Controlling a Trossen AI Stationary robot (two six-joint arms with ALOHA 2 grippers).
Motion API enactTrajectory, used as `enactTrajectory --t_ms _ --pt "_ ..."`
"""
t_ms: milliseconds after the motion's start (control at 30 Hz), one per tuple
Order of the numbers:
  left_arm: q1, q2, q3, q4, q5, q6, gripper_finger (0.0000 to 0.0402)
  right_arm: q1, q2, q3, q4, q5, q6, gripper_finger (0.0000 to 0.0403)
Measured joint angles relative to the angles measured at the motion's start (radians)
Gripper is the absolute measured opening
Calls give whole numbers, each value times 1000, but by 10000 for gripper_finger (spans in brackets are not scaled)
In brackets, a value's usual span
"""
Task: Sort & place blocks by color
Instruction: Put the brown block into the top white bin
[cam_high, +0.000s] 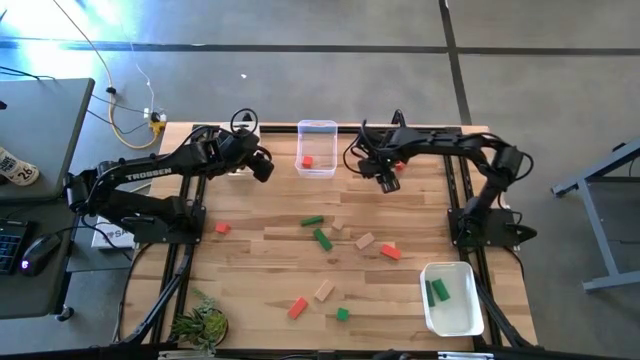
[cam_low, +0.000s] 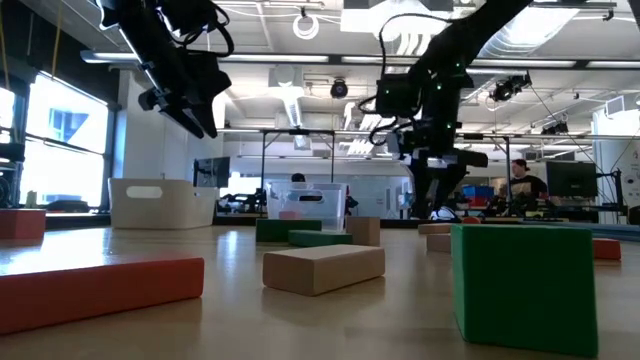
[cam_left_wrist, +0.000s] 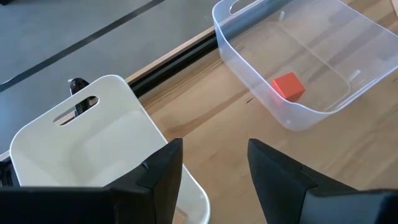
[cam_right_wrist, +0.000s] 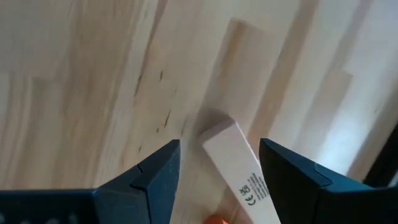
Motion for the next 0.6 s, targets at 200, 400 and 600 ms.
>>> enactTrajectory --t_ms 200,400,600 --pt "0 0 0 0 0 0 168 0 45 0 1 65 -49 206" --pt "0 0 0 0 0 0 168 0 74 0 47 113 -87 206" --pt "0 0 0 0 0 0 168 -3 115 0 33 120 -86 206"
